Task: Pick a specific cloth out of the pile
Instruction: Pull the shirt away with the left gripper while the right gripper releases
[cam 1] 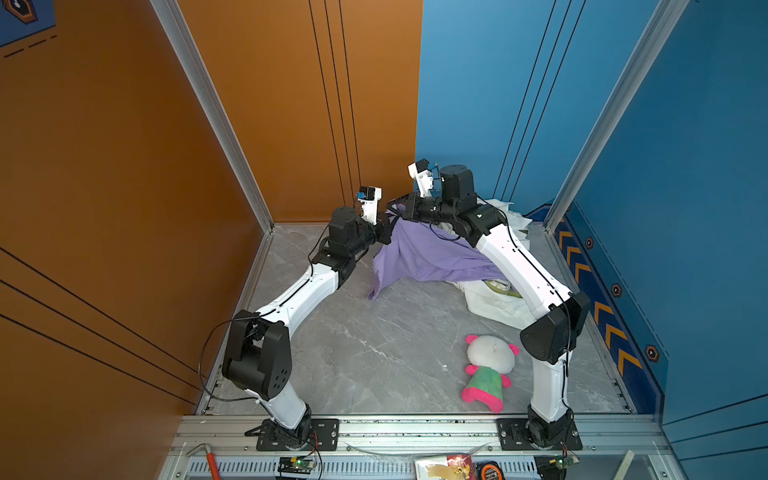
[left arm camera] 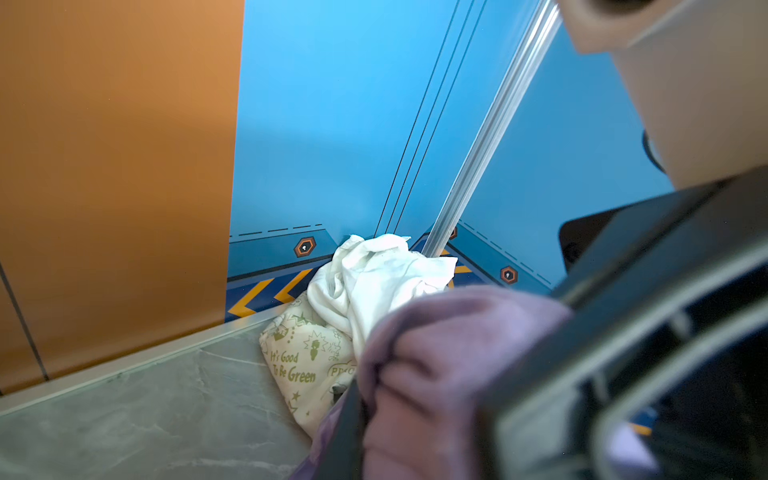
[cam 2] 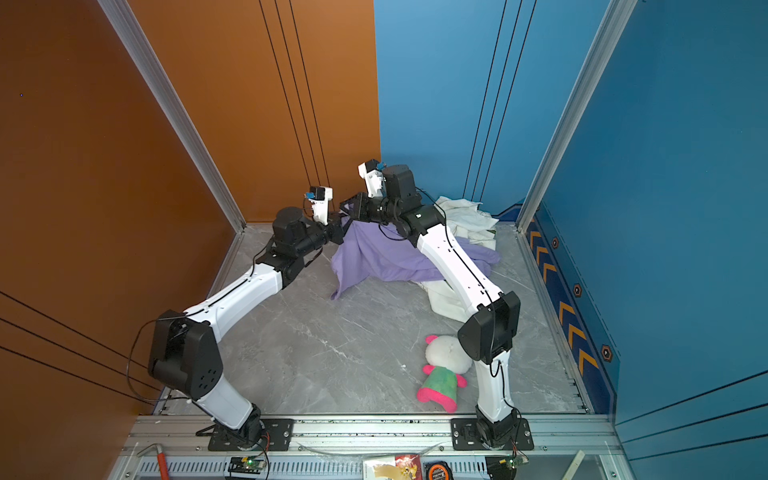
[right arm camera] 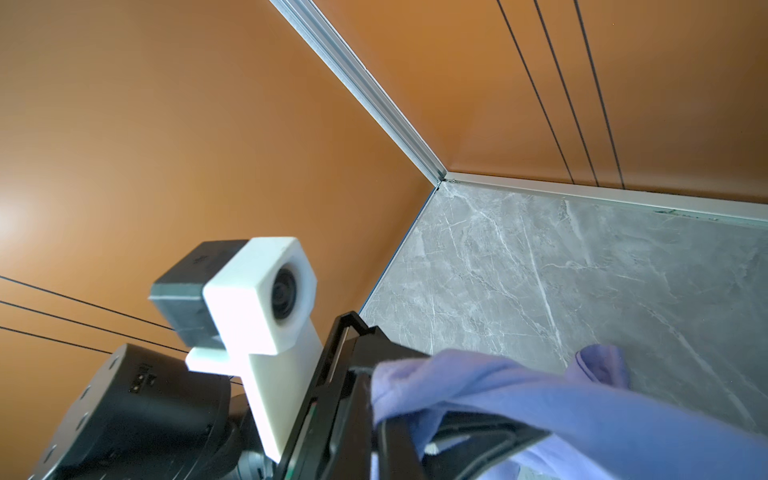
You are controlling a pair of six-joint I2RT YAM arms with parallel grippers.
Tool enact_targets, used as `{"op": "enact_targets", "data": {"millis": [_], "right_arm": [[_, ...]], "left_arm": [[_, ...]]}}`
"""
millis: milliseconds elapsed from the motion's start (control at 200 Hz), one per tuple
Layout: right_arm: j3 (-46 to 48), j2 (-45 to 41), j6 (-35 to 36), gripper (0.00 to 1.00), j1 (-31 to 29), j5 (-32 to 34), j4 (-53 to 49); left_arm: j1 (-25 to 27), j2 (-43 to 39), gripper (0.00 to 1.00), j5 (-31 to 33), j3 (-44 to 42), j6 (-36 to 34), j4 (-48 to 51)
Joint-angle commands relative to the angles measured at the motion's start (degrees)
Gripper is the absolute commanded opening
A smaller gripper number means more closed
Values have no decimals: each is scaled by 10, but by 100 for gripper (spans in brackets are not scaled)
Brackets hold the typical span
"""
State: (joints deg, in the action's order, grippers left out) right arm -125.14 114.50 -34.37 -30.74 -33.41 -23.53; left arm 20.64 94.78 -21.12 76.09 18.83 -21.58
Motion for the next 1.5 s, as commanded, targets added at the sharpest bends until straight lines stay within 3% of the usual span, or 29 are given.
{"op": "enact_targets", "data": {"millis": [0,325,616,926,1261,1496], "right_arm": [[10,-29,15,17,13,-7,6],[91,-97,56,55,72,91,7],[131,-125,80,73,110,130,7],[133,-122,85,79,121,144,7],[139,-115,82,89,120,146,8],[131,-99,83,90,120,143,8]], "left_arm": [[-13,6,0,9,26,23,-22],[-68,18,0,31,100,55,-19],[-132,46,0,44,265,70,26],[-195,93,0,35,463,60,101],[-215,82,0,52,417,9,163],[-215,148,0,69,442,9,164]]}}
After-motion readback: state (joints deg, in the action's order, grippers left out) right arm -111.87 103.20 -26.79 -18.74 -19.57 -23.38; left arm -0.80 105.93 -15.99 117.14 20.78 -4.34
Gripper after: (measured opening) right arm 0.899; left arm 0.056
